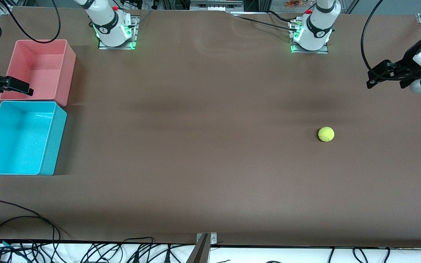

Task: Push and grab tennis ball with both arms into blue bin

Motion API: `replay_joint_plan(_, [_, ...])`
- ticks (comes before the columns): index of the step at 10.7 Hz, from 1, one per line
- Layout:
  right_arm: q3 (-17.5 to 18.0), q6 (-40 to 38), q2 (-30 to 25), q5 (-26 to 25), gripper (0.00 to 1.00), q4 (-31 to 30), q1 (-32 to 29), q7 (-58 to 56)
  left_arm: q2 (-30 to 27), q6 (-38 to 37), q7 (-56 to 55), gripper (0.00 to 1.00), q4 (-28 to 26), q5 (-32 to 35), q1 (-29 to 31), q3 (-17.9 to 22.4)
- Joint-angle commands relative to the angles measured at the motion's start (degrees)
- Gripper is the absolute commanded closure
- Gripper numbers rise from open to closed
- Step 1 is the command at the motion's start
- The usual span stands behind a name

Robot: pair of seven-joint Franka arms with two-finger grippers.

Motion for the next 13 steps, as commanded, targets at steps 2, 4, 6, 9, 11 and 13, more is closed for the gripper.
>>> replay_joint_plan(2, [-0.9,-1.2,-0.4,0.3,0.00,0.7,0.8,-0.4,0.2,-1.1,-0.4,0.00,1.0,1.2,-0.2,-0.2])
replay_joint_plan(4, [-0.9,-1.2,-0.4,0.3,0.00,0.7,0.8,-0.4,0.2,-1.1,-0.4,0.00,1.0,1.2,-0.2,-0.2])
replay_joint_plan(6, [-0.9,-1.2,-0.4,0.3,0.00,0.7,0.8,-0.4,0.3,-1.1,-0.3,0.00,1.0,1.3,0.2,-0.1])
replay_joint_plan(9, [-0.9,-1.2,-0.4,0.3,0.00,0.7,0.8,-0.4,-0.5,0.9,-0.3,0.00,-0.7,1.2,0.5,-0.3])
replay_joint_plan(11, [-0.9,-1.2,-0.3,0.3,0.00,0.7,0.8,-0.4,-4.0,10.4,-0.3,0.00,-10.1,1.2,0.5,-0.3])
replay_joint_plan(13, [-0.9,-1.2,-0.3,0.3,0.00,0.7,0.8,-0.5,-4.9,14.7,-0.3,0.00,-14.7,1.3,0.5,-0.1])
